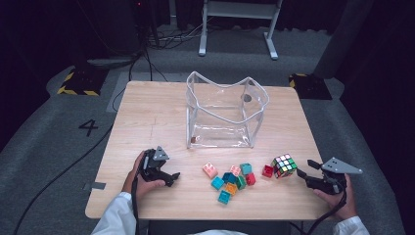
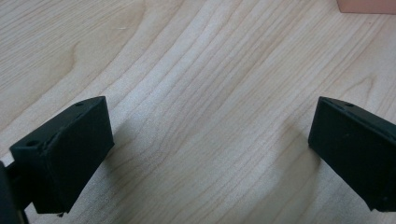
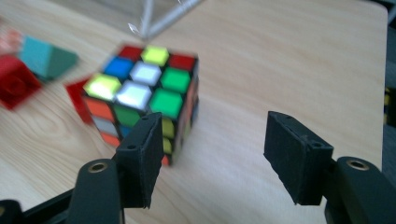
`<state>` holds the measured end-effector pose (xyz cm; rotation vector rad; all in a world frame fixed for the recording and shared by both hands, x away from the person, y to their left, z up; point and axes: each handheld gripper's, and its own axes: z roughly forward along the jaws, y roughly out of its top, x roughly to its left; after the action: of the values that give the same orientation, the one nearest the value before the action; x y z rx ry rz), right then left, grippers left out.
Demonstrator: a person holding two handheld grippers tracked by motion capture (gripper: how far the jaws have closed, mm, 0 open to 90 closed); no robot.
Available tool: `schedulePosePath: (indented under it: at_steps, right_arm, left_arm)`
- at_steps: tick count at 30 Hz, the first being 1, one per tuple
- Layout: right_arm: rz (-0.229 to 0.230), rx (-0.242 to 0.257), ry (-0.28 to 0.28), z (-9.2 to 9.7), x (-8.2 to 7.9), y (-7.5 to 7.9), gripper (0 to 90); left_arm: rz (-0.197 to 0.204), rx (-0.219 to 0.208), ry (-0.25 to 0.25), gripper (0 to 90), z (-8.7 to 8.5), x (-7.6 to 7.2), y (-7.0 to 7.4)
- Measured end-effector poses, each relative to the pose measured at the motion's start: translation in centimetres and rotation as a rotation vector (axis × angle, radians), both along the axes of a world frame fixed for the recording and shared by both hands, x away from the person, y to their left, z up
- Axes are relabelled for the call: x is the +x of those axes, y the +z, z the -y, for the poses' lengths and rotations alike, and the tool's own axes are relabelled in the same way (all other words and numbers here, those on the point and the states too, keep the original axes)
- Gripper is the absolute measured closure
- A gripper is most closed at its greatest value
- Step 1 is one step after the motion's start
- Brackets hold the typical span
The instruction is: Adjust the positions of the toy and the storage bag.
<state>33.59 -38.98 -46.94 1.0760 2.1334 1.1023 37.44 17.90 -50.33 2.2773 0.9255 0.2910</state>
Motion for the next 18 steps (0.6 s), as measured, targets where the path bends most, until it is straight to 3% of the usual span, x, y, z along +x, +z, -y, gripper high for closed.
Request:
schedulePosePath:
  at_steps: [8, 9, 14, 18]
  right_arm:
    - [0.059, -0.014, 0.068, -2.4, 1.7, 4.1, 38.9]
    - [0.058, -0.013, 0.078, -2.8, 2.2, 4.5, 39.0]
    - [0.037, -0.006, 0.117, -4.8, 4.1, 5.6, 38.8]
    - [0.021, -0.04, 0.149, -7.0, 5.8, 5.8, 37.6]
  left_arm:
    - [0.012, 0.009, 0.017, 0.3, 0.6, 1.1, 0.1]
    - [0.005, -0.005, 0.011, 0.4, 0.8, 1.2, 0.0]
    - [0.014, 0.005, 0.021, 0.3, 1.4, 2.2, 0.1]
    - [0.009, -0.002, 0.007, 0.4, 1.9, 2.9, 0.0]
